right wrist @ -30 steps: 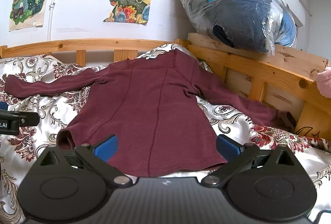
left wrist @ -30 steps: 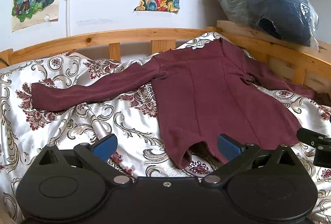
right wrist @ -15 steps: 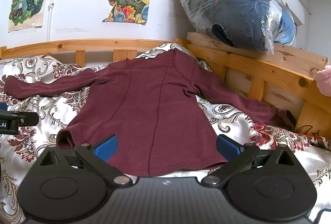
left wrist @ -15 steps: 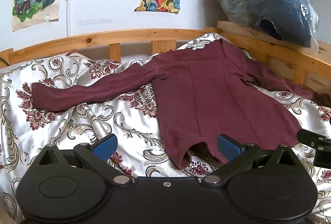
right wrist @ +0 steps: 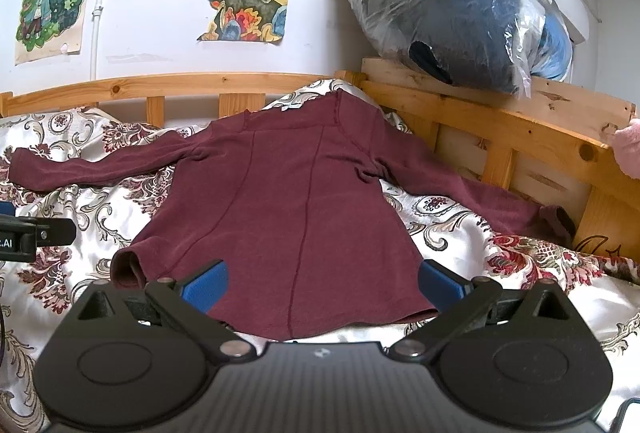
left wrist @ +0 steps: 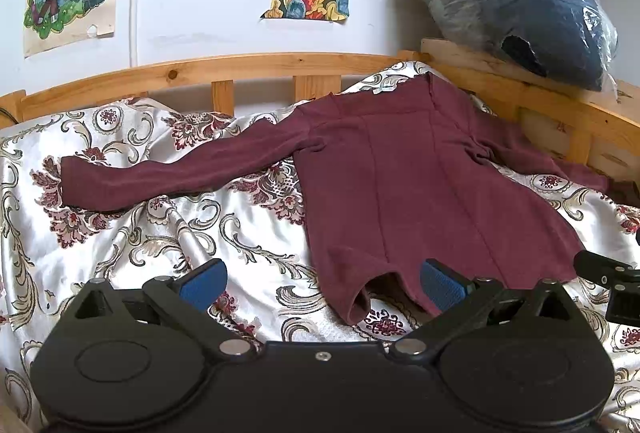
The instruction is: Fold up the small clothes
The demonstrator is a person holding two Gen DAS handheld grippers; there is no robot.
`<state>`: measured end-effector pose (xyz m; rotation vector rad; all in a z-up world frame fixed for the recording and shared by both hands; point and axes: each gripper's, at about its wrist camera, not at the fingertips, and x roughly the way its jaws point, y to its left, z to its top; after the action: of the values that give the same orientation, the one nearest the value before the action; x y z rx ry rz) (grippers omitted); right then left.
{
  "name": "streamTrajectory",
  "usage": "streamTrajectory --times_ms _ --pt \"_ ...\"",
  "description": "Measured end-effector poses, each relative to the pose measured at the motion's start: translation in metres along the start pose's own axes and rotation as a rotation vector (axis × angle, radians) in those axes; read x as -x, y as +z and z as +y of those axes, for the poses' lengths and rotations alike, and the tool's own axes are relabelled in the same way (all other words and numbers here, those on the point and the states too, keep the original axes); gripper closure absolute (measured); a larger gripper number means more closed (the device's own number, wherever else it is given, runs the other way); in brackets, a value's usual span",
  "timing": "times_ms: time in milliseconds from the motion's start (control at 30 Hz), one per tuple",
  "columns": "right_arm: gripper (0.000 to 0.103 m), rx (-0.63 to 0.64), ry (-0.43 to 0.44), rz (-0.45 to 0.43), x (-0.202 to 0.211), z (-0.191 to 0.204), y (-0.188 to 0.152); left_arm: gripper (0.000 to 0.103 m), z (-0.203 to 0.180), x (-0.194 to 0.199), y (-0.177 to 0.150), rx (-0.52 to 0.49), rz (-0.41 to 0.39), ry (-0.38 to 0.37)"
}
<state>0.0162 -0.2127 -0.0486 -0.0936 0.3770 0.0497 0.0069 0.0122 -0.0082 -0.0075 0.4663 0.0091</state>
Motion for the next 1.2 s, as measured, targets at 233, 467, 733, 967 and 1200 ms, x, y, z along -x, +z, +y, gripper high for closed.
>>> streamTrajectory --times_ms 233,467,733,967,1200 --pt "0.0 -0.072 0.008 0.093 -0.019 -0.009 -0.002 0.001 0.002 -0.006 0.003 0.023 0.062 0.008" --pt "0.0 -0.147 -0.027 0.03 -0.04 -0.065 0.024 0.001 0.008 -0.037 0.043 -0.01 0.12 -0.006" --pt "0.0 -0.155 -0.302 0.067 -0.075 -0.146 0.04 0.001 -0.007 -0.104 0.084 -0.05 0.135 -0.016" --pt "0.007 0.03 -0.412 0.121 -0.123 -0.18 0.041 0.001 -0.009 -0.154 0.074 -0.041 0.147 0.005" --pt "0.029 0.125 -0.482 0.258 -0.165 -0.201 0.04 0.001 0.018 -0.176 0.05 0.034 0.177 -0.001"
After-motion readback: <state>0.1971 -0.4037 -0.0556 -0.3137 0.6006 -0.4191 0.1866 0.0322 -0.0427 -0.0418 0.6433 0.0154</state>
